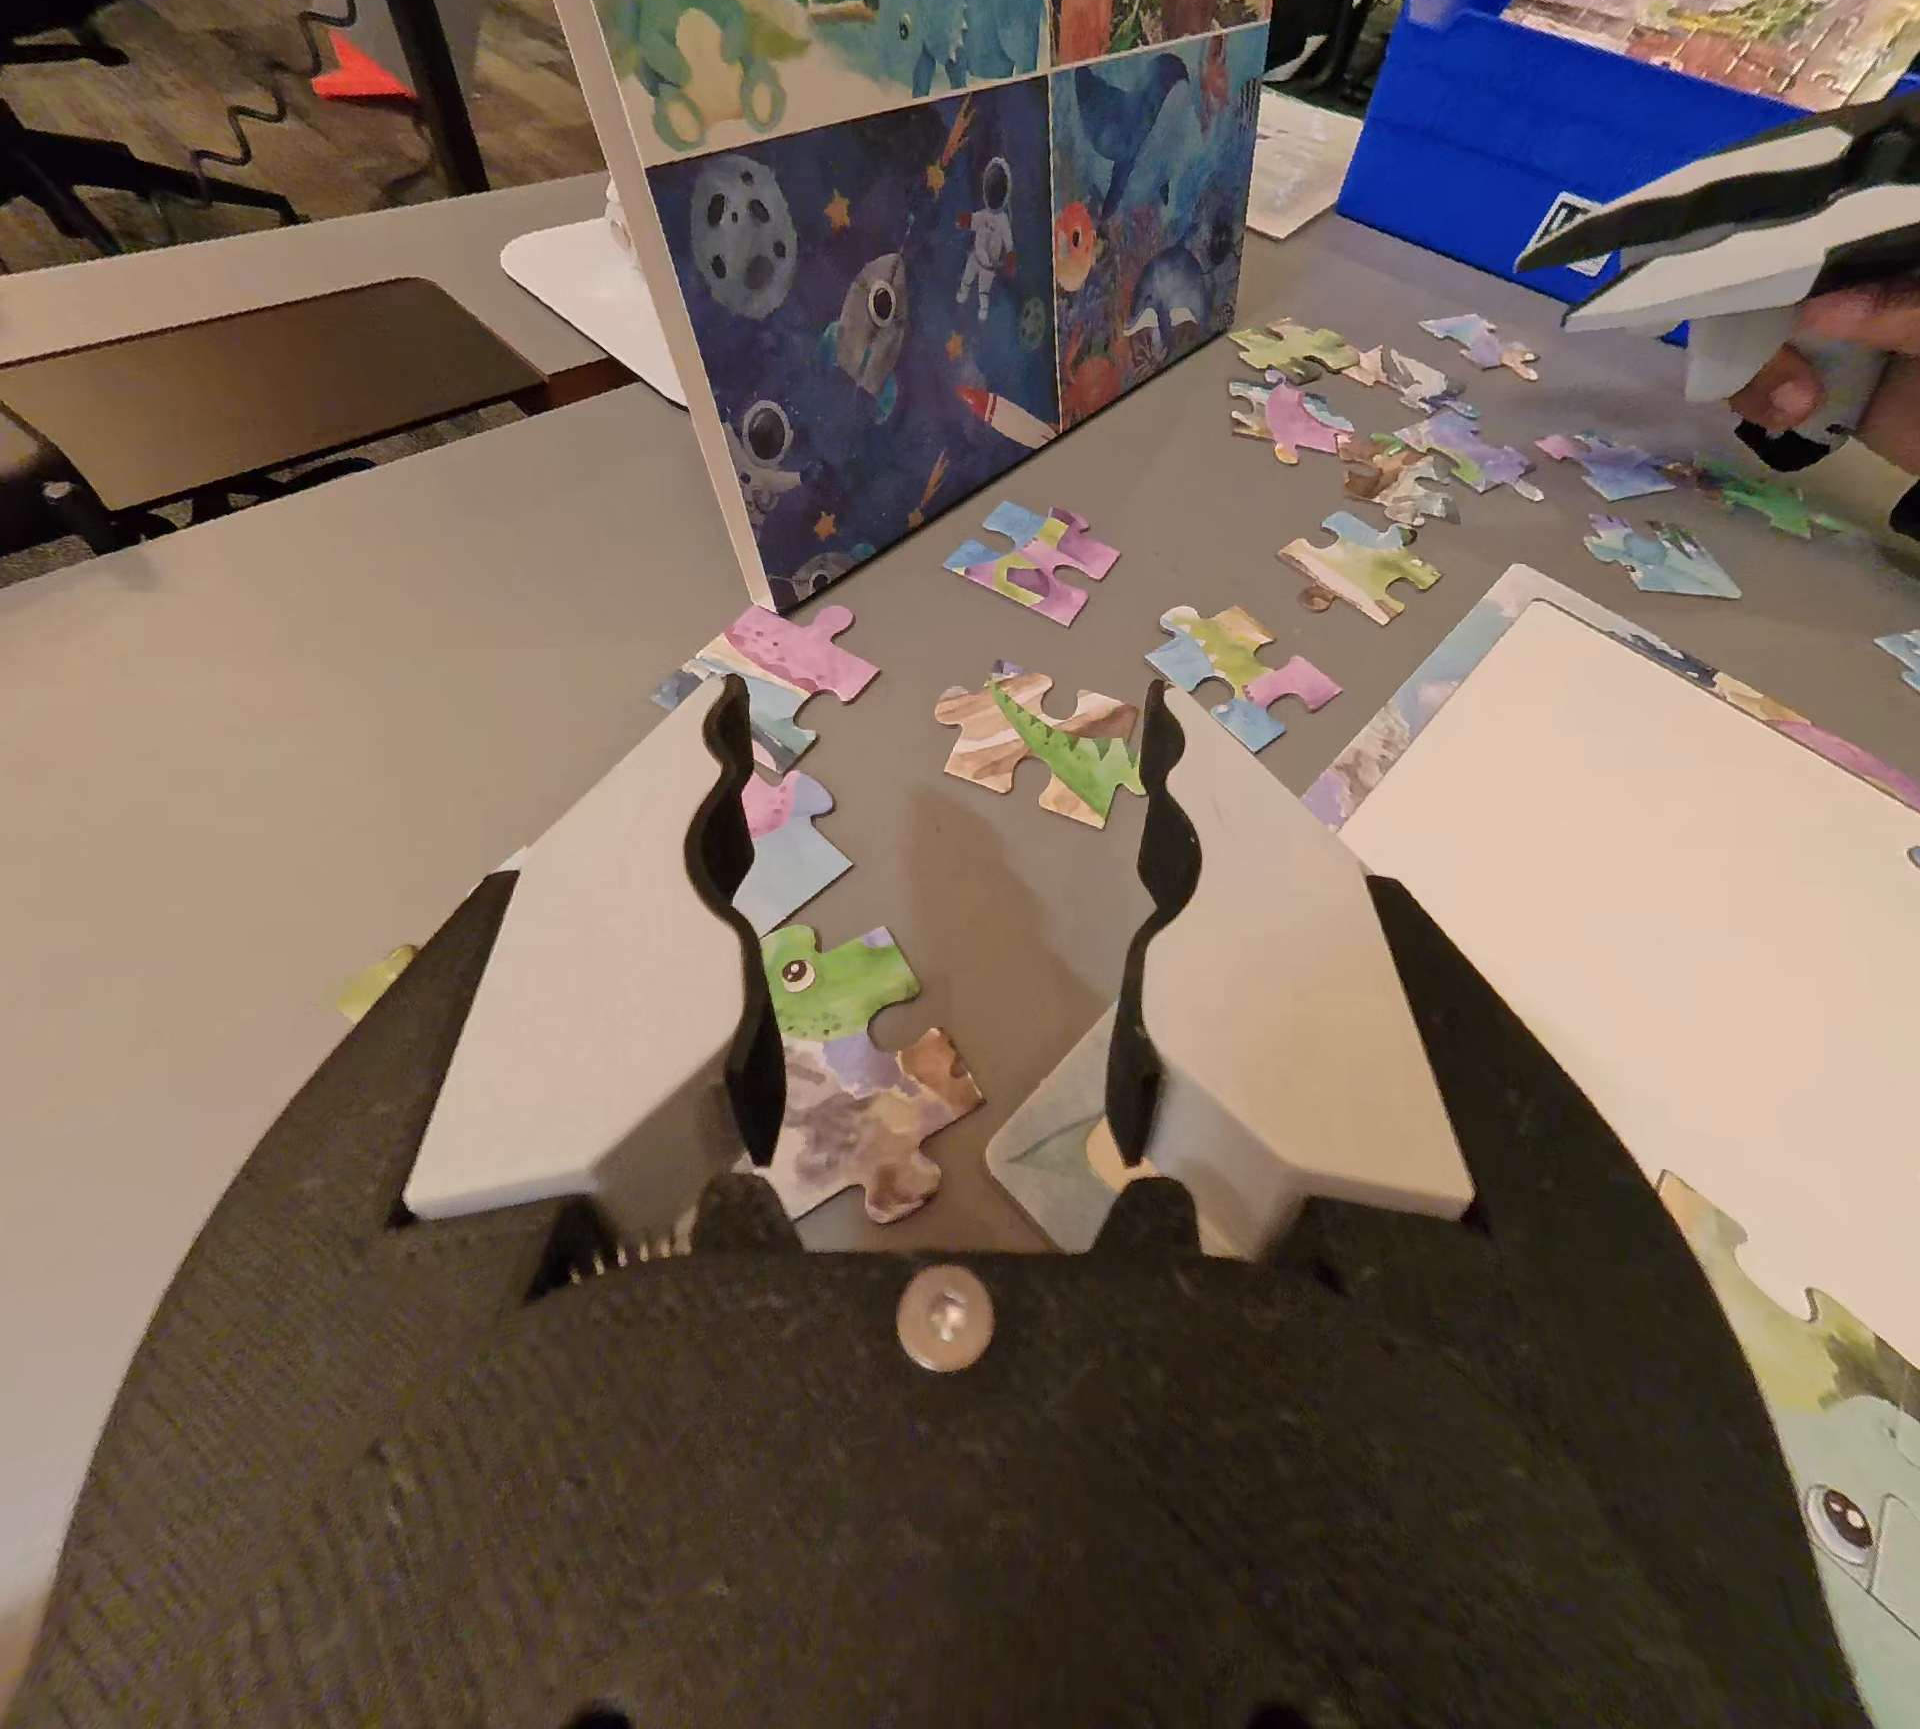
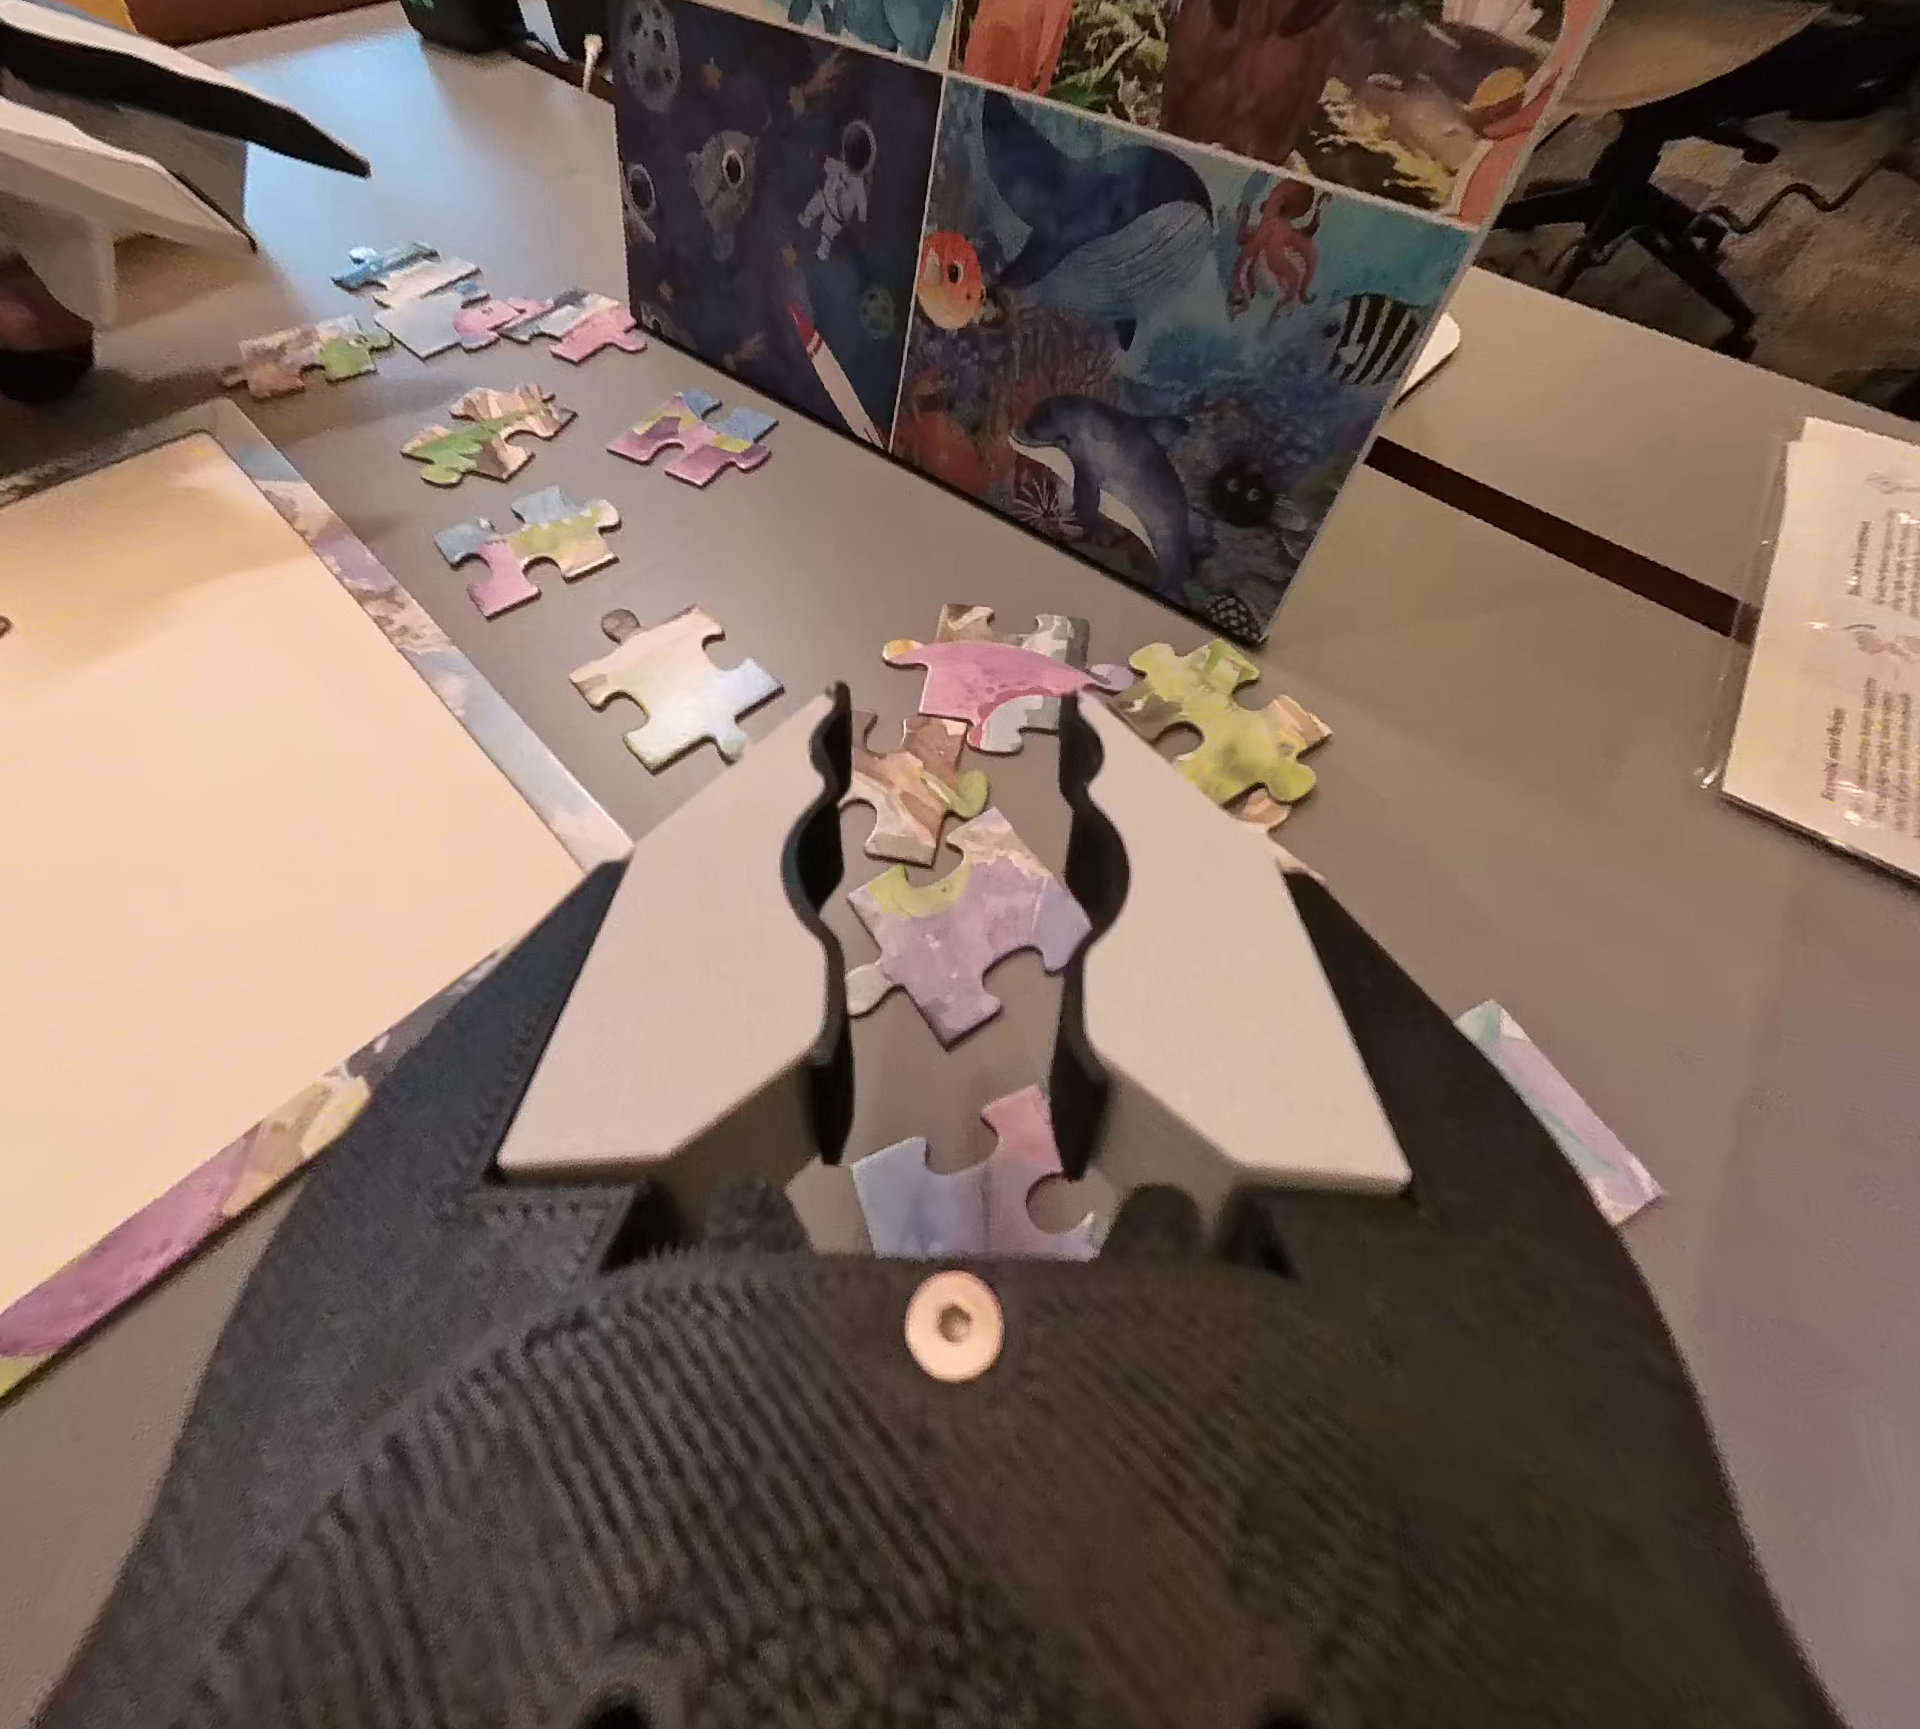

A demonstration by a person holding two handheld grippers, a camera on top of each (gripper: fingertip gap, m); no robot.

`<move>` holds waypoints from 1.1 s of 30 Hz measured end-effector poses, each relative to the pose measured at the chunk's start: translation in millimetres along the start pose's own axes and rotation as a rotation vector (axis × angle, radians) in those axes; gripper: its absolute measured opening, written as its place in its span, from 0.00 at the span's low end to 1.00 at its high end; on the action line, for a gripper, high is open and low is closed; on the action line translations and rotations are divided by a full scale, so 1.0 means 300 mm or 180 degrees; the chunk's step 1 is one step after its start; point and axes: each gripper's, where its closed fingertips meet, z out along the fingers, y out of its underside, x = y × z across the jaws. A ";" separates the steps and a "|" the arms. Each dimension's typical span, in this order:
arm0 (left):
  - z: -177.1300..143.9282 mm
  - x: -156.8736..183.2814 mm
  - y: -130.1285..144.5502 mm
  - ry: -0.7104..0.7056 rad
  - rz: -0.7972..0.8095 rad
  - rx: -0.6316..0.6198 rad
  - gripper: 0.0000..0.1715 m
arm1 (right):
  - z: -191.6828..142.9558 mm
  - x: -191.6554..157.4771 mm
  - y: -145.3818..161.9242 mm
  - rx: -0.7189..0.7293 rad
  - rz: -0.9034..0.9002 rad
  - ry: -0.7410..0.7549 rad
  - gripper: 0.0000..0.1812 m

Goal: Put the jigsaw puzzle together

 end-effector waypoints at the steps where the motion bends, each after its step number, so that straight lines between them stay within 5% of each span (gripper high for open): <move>1: 0.000 0.001 0.000 -0.0002 0.0006 -0.0004 0.43 | 0.003 -0.002 0.004 -0.0016 -0.0002 -0.0003 0.21; 15: -0.025 0.029 -0.022 0.0243 -0.0183 0.0078 0.34 | -0.048 0.080 -0.029 0.0133 0.0064 0.0393 0.21; 17: -0.041 0.017 -0.042 0.0202 -0.0193 0.0190 0.28 | -0.054 0.094 -0.030 0.0148 0.0071 0.0476 0.22; 21: -0.111 -0.052 -0.126 -0.0328 -0.0027 0.0692 0.00 | -0.065 0.132 -0.028 0.0169 0.0044 0.0688 0.27; 27: -0.183 -0.131 -0.177 -0.0917 0.0002 0.0985 0.00 | -0.066 0.129 -0.042 0.0231 0.0080 0.0711 0.29; 33: -0.170 -0.104 -0.158 -0.0671 -0.0100 0.0845 0.00 | -0.054 0.133 -0.027 0.0101 -0.0150 0.0857 0.31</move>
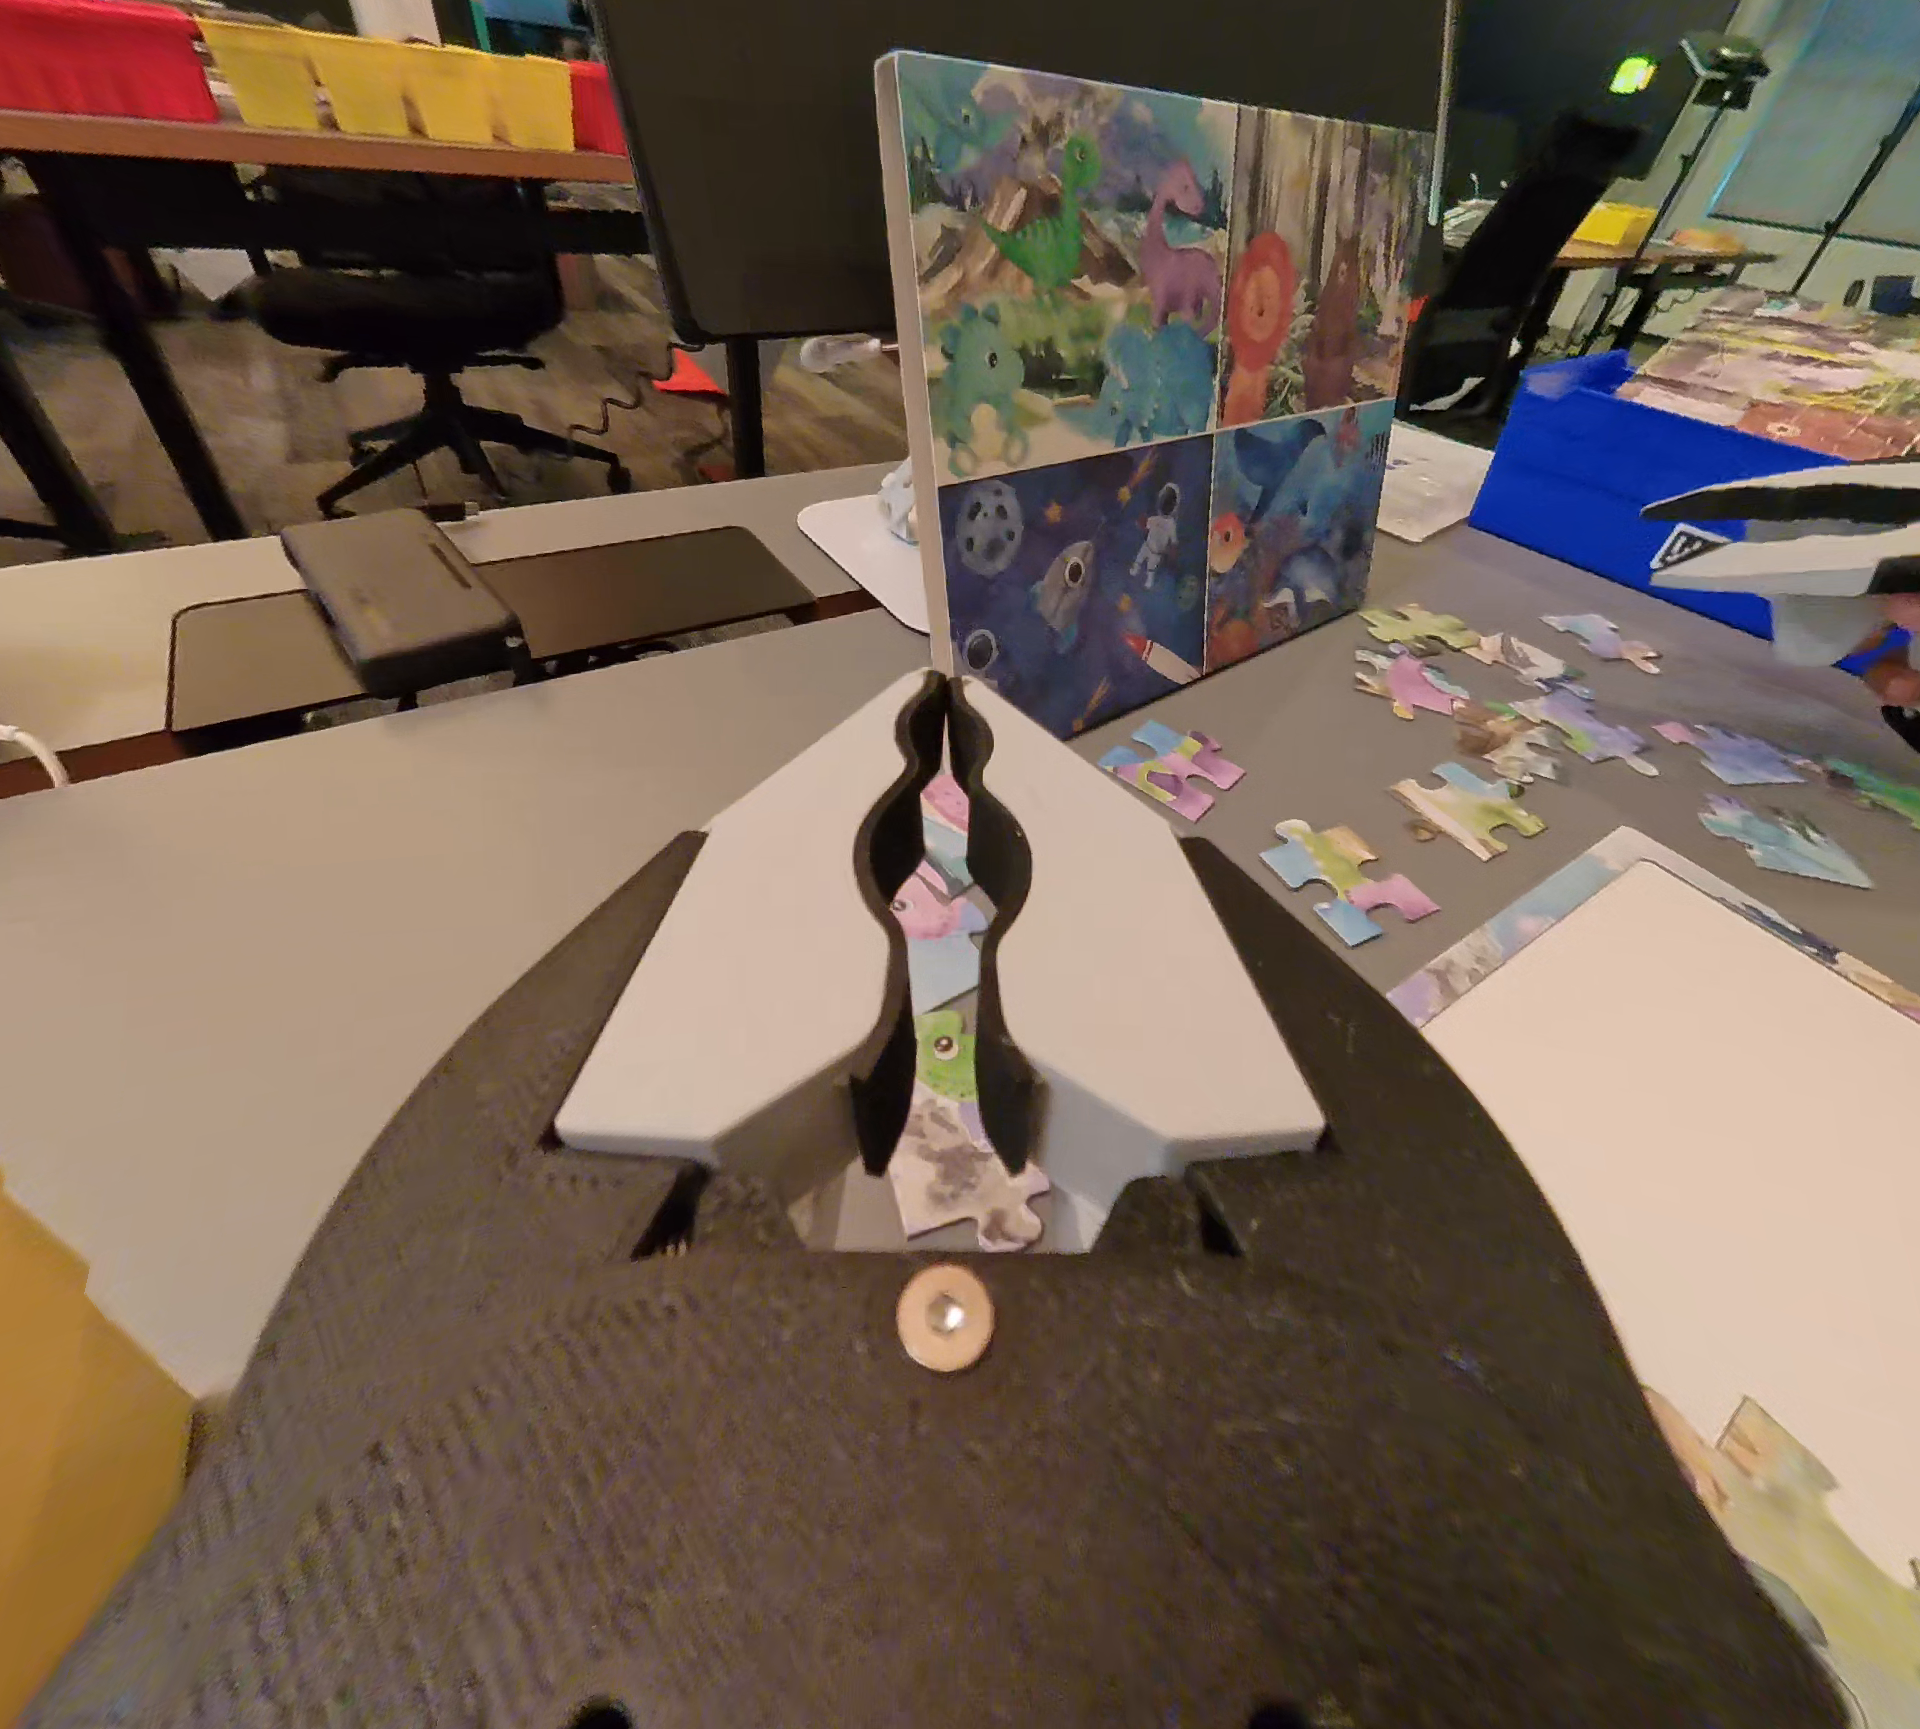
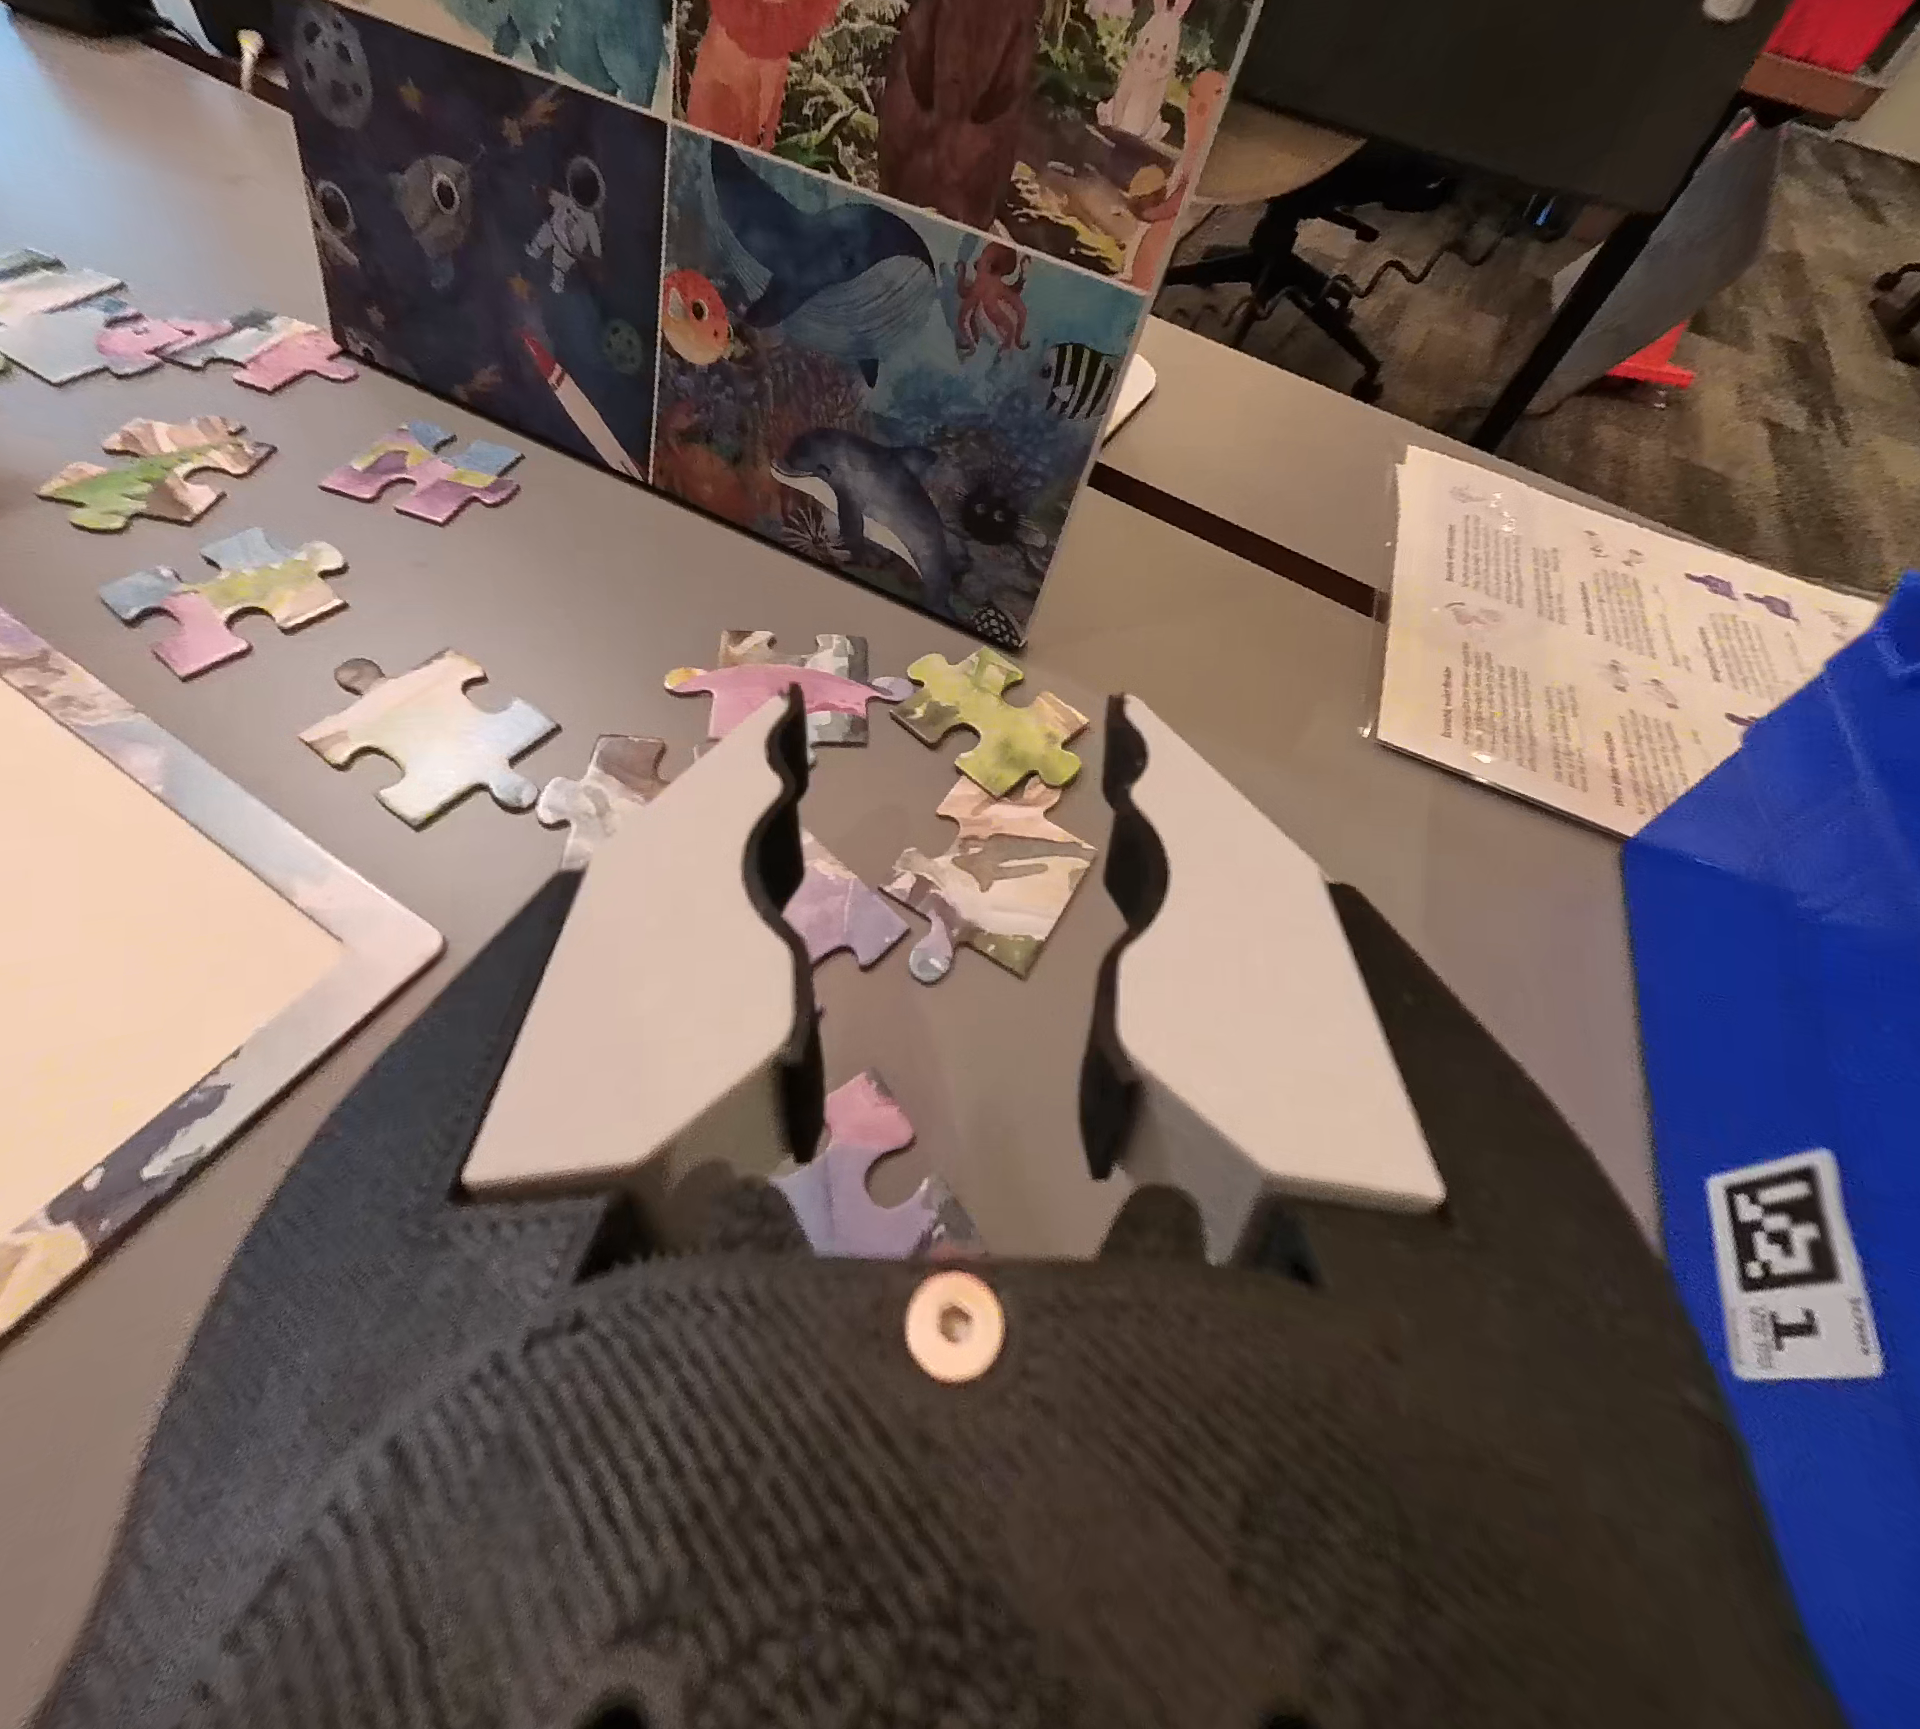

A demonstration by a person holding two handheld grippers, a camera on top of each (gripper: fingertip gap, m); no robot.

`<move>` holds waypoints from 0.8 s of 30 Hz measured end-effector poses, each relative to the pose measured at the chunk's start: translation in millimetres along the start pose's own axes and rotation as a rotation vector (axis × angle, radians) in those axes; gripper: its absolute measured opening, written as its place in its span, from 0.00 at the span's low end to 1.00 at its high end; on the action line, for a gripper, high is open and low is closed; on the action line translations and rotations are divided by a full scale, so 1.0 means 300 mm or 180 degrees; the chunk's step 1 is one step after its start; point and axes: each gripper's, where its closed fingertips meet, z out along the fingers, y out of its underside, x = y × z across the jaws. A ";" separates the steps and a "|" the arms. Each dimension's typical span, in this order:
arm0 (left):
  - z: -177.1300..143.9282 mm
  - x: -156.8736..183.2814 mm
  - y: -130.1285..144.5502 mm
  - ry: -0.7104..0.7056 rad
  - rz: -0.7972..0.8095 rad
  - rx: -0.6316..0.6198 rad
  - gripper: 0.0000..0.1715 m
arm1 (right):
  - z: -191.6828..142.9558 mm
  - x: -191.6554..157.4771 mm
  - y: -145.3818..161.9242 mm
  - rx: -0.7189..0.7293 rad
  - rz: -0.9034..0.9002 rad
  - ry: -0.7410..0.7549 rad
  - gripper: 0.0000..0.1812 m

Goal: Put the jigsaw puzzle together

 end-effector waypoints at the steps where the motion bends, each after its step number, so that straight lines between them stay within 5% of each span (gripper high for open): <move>1: -0.001 -0.003 -0.002 -0.0013 0.0004 0.0012 0.00 | 0.003 -0.001 0.000 -0.0005 -0.0039 0.0024 0.31; 10: 0.008 -0.002 0.015 0.0026 -0.0002 -0.0030 0.00 | -0.012 0.032 -0.020 0.0066 -0.0353 0.0261 0.31; 21: 0.019 0.028 0.039 0.0284 -0.0058 -0.0108 0.04 | -0.096 0.098 -0.083 0.0380 -0.0466 0.0311 0.00; 24: 0.028 0.055 0.058 0.0472 -0.0105 -0.0191 0.07 | -0.120 0.128 -0.103 0.0497 -0.0560 0.0431 0.00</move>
